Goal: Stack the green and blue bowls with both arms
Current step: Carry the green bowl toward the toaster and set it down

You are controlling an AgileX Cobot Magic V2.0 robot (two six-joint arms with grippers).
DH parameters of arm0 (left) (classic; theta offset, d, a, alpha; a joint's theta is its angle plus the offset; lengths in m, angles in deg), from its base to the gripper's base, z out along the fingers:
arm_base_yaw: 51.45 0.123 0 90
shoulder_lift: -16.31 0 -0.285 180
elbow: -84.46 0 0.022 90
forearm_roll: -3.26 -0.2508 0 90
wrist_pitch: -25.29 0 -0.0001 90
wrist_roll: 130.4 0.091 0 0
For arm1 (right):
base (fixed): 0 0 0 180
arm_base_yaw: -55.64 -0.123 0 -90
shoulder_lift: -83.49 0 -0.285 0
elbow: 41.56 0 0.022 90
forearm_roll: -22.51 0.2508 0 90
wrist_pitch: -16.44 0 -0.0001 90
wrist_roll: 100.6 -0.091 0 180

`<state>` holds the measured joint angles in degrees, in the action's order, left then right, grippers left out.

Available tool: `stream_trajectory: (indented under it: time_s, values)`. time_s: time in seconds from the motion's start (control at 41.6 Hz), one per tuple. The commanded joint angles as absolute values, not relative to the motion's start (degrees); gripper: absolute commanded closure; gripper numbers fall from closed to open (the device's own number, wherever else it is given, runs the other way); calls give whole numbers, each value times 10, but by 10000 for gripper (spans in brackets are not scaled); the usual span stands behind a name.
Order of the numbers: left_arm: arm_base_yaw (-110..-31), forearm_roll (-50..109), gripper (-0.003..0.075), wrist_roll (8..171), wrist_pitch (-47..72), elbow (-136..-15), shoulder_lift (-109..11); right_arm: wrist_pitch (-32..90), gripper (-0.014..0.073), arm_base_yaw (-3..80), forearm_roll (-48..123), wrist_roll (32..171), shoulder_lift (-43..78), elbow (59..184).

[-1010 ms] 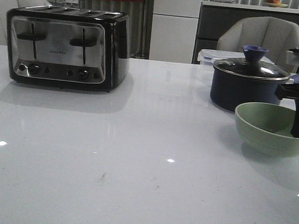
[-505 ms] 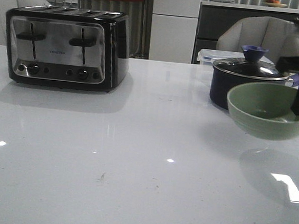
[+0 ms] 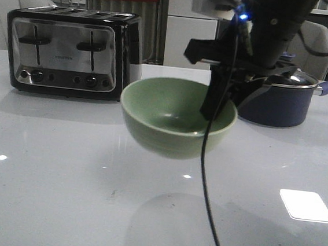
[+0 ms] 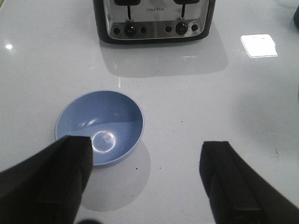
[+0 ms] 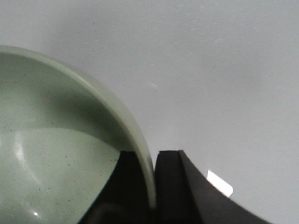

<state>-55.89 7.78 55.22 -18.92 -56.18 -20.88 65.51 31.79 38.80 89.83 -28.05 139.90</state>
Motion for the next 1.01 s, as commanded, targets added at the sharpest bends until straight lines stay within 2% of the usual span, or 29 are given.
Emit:
stream_trajectory:
  time_s: [0.0,0.24,0.313,0.433,0.577,0.649,0.986]
  values:
    - [-562,85,201,547,-151,-578,-214,629,523,304,407,905,-272,1415]
    - [-562,85,247,547,-151,-578,-214,605,519,288,415,905,-317,1415]
    - [-562,85,259,547,-151,-578,-214,607,491,288,415,905,-327,1415]
    - [-562,85,281,547,-151,-578,-214,607,368,288,411,905,-342,1415]
    - [-562,85,304,547,-151,-578,-214,611,133,288,410,905,-334,1419]
    - [-562,85,315,547,-151,-578,-214,611,62,288,410,906,-318,1420]
    - [-562,85,319,547,-150,-578,-214,582,94,251,391,955,-132,1358]
